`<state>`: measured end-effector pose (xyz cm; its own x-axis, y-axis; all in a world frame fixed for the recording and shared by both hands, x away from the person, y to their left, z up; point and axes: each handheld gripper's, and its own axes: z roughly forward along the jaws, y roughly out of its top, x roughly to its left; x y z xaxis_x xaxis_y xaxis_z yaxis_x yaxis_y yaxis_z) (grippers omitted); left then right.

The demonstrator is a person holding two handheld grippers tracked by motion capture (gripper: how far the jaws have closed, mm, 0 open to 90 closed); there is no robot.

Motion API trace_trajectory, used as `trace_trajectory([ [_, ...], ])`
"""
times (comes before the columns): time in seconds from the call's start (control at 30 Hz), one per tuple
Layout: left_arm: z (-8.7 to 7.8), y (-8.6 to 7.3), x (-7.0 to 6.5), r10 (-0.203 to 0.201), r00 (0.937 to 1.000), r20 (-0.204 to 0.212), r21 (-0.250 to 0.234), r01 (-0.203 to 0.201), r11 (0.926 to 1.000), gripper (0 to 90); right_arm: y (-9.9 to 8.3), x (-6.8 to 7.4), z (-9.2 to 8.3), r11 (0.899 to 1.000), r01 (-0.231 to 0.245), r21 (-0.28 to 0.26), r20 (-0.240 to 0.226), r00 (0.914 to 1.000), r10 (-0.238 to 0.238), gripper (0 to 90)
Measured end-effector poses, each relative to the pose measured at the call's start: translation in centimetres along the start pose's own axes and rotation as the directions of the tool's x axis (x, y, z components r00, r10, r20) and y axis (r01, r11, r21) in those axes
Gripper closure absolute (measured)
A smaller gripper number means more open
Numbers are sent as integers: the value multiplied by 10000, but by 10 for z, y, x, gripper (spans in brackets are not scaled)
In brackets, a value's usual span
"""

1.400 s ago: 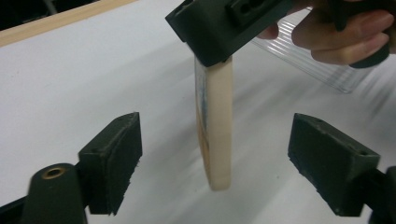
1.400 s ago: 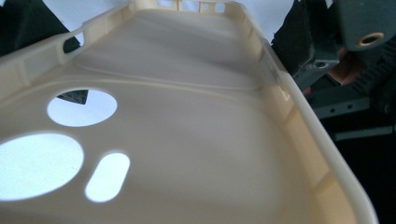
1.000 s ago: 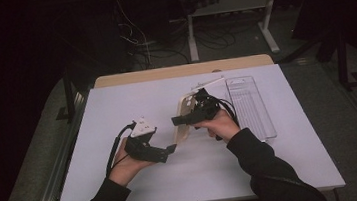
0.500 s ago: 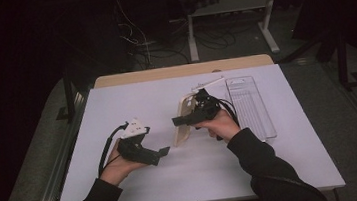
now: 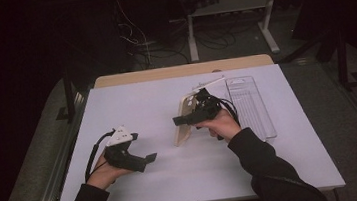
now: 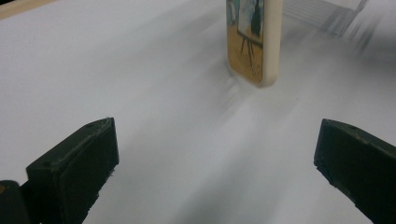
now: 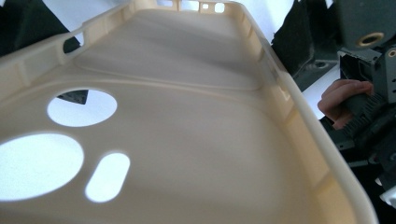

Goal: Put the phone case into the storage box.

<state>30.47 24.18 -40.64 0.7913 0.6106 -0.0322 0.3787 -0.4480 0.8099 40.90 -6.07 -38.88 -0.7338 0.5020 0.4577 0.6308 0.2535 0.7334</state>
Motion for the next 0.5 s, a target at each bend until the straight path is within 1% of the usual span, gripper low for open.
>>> trace_trajectory([
  [0.03, -1, -3, 0, 87, 9999, -52, -35, -87, 10000, 0, 0, 0, 0, 10000, 0, 1, -4, 10000, 0, 82],
  [0.1, -3, -10, 1, 10, 10000, 35, 19, -10, 10000, 0, 0, 0, 0, 10000, 22, -8, -24, 10000, -22, 82],
  [0.13, -4, -12, 0, -119, 9999, 80, -30, 119, 9999, 0, 0, 0, 0, 10000, -10, -15, -36, 10000, 10, 82],
  [0.17, -5, -15, 0, 16, 10000, 69, 71, -17, 10000, 0, 0, 0, 0, 10000, -5, -14, -38, 10000, 5, 82],
  [0.2, -6, -17, -2, -57, 10000, 50, 45, 57, 10000, 0, 0, 0, 0, 10000, -5, -18, -41, 10000, 5, 82],
  [0.27, -7, -19, -4, -25, 10000, 32, -9, 25, 10000, 0, 0, 1, 0, 10000, -52, -11, -24, 10000, 52, 82],
  [0.3, -8, -20, -4, 64, 10000, 56, -45, -64, 10000, 0, 0, 1, 0, 10000, -48, 0, -18, 10000, 48, 82],
  [0.33, -7, -21, -6, 20, 9999, 110, -127, -19, 9999, 0, 0, 1, 0, 10000, -50, -7, -18, 10000, 50, 82],
  [0.4, -6, -24, -5, 362, 9993, 64, 46, -362, 9993, 0, 0, 0, 0, 10000, 18, 33, 52, 10000, -18, 82],
  [0.5, -4, -24, -4, 224, 9997, 51, 20, -224, 9997, 0, 0, 0, 1, 10000, 12, 38, 40, 10000, -12, 83],
])
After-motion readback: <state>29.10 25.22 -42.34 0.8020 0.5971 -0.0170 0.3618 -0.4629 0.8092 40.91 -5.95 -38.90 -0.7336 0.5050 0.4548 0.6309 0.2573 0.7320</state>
